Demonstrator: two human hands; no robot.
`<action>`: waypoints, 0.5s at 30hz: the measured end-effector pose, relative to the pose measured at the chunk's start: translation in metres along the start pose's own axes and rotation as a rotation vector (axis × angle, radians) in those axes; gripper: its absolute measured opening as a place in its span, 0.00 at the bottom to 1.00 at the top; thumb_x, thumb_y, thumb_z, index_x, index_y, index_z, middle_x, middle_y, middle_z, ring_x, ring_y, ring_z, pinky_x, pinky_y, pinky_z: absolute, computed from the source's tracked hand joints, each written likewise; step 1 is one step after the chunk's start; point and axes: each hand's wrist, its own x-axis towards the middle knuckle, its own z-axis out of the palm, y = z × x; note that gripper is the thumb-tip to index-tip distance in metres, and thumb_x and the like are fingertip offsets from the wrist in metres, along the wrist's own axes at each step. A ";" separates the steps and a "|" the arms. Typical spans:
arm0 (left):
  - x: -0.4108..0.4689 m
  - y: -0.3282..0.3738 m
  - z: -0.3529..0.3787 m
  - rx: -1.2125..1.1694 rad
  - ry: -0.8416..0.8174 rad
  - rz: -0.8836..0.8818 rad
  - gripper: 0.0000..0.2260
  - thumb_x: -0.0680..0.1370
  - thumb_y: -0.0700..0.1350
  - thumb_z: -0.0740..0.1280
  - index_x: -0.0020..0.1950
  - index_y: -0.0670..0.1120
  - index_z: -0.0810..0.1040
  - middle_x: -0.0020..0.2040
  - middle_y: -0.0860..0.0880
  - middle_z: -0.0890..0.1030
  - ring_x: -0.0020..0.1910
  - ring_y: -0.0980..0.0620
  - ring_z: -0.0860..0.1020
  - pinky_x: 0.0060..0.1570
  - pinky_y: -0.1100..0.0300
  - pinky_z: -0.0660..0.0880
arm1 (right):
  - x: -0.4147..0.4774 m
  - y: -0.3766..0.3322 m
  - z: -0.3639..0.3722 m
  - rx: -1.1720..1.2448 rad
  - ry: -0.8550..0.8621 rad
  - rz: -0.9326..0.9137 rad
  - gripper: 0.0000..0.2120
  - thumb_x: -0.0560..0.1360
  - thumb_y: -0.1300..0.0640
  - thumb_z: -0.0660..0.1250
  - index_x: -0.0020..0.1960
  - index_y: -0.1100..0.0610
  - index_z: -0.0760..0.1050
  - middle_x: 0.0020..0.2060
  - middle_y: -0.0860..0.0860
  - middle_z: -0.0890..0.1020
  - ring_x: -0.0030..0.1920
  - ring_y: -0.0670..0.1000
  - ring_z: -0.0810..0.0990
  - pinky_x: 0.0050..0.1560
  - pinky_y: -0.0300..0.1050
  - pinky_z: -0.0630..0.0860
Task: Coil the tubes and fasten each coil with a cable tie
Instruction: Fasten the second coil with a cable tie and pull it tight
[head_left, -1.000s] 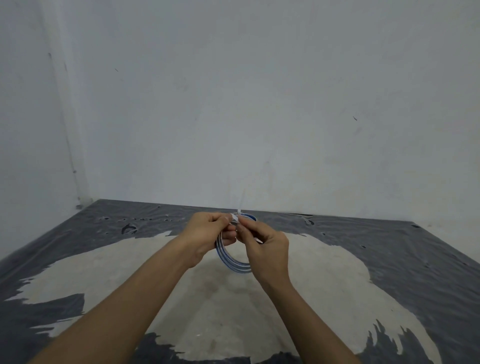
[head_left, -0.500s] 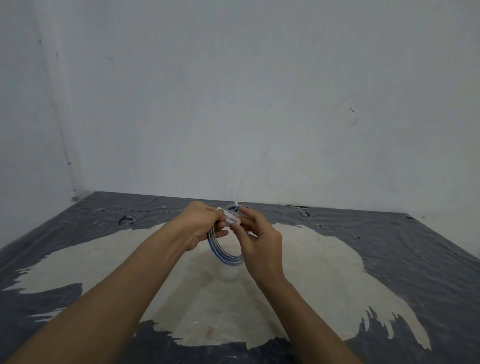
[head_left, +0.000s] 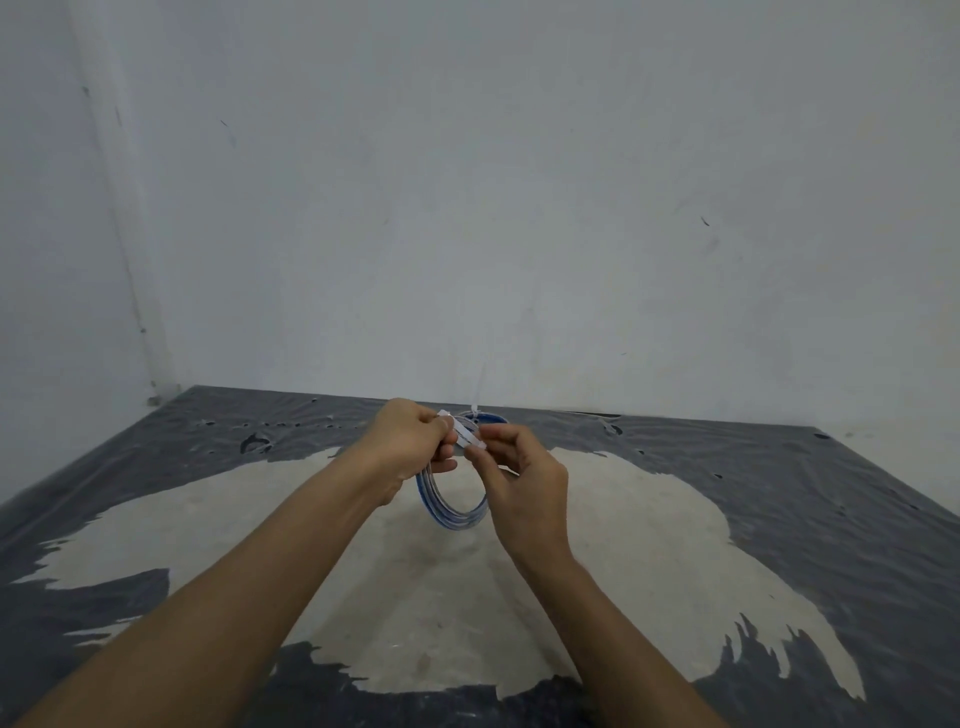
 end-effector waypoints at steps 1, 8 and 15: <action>-0.001 -0.001 0.001 0.017 -0.005 0.018 0.09 0.82 0.38 0.61 0.52 0.35 0.79 0.35 0.45 0.77 0.32 0.53 0.75 0.44 0.55 0.83 | 0.000 0.000 0.000 -0.025 -0.006 -0.006 0.10 0.75 0.59 0.74 0.55 0.53 0.80 0.46 0.44 0.85 0.48 0.41 0.84 0.49 0.37 0.81; 0.000 -0.007 0.009 0.110 -0.031 0.112 0.10 0.82 0.40 0.60 0.51 0.38 0.81 0.36 0.45 0.79 0.31 0.54 0.75 0.43 0.56 0.82 | 0.005 -0.002 -0.001 -0.079 0.013 -0.017 0.08 0.74 0.60 0.75 0.53 0.57 0.82 0.41 0.40 0.83 0.43 0.37 0.83 0.44 0.30 0.78; 0.007 -0.020 0.003 0.222 0.046 0.306 0.11 0.82 0.42 0.61 0.46 0.40 0.82 0.35 0.46 0.80 0.32 0.53 0.77 0.45 0.53 0.83 | 0.010 -0.013 -0.005 0.359 -0.101 0.306 0.11 0.78 0.69 0.67 0.59 0.62 0.79 0.50 0.58 0.86 0.47 0.51 0.87 0.48 0.40 0.82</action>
